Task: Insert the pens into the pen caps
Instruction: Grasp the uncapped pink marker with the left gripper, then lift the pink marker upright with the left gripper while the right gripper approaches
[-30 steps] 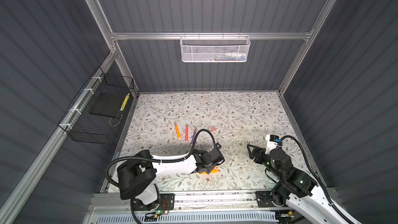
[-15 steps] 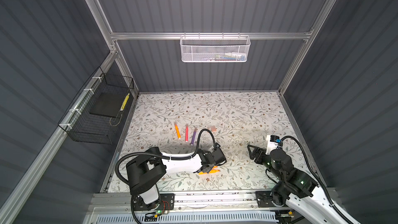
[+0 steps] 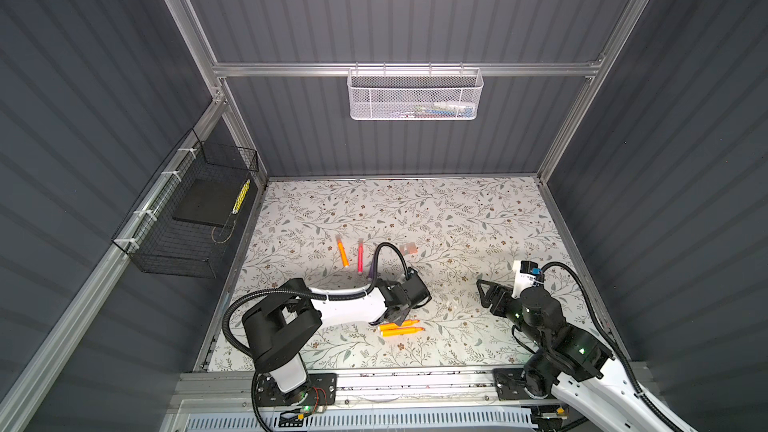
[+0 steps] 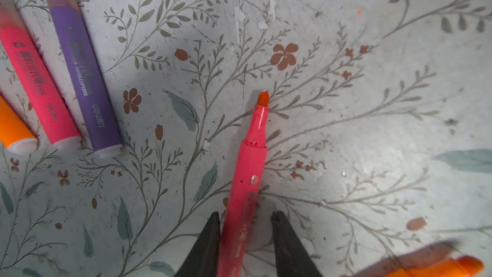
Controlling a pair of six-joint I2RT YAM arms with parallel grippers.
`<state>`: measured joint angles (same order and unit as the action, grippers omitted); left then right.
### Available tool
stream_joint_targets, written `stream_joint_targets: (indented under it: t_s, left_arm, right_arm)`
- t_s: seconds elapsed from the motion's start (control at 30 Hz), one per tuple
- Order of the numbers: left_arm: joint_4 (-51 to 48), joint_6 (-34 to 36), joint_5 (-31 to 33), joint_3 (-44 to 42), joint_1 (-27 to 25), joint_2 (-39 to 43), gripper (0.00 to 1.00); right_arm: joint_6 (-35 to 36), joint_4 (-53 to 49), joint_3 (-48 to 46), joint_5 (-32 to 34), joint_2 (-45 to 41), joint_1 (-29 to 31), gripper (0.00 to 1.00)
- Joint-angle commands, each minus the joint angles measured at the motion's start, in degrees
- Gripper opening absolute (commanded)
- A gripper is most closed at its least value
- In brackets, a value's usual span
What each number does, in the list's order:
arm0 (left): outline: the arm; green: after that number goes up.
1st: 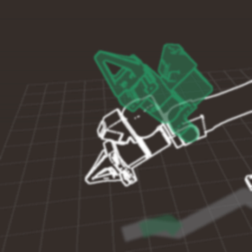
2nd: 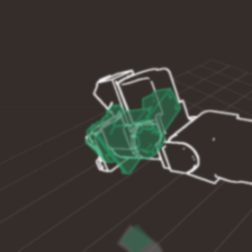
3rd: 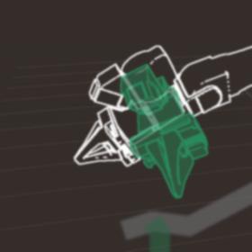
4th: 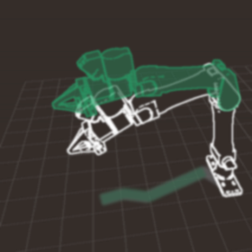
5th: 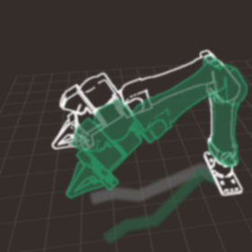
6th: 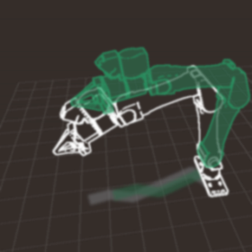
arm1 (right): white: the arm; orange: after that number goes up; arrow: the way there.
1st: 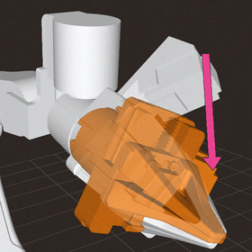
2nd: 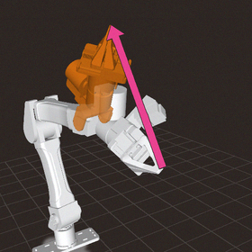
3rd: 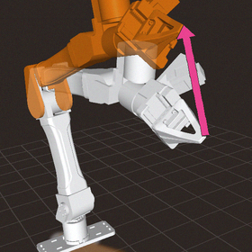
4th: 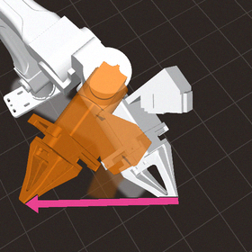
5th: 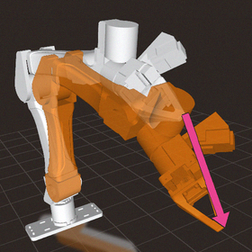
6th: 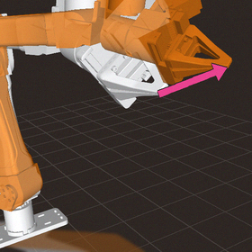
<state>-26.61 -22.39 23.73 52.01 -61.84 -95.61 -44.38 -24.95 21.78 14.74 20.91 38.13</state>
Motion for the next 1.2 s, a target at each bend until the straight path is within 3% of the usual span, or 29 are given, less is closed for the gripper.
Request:
stream_joint_targets:
  t_s: [0.0, 0.4, 0.67, 0.97, 1.17]
  left_arm:
    - [0.0, -1.2, -4.0, -0.7, 0.7, -1.1, 0.35]
    - [-1.6, -1.6, -5.1, 1.1, 1.2, -5.7, 0.21]
    - [3.4, -0.6, -3.7, 2.2, 1.3, -4.7, 0.08]
    - [8.1, 2.7, -1.9, 6.6, 2.8, -1.1, 0.04]
    - [15.1, 5.6, -5.0, 4.4, 3.7, 6.6, 0.03]
  right_arm:
    - [-0.1, 0.2, 0.6, -0.2, 0.0, -0.1, 0.74]
    - [-0.2, 0.0, 0.4, -0.2, -0.2, -0.2, 0.74]
    - [-2.6, 2.3, -1.9, -0.9, -1.1, 0.0, 0.72]
    - [-6.2, 14.0, -8.6, -2.9, -7.0, -0.1, 0.71]
    - [-6.8, 23.7, -9.0, -8.0, -2.4, 0.2, 0.7]
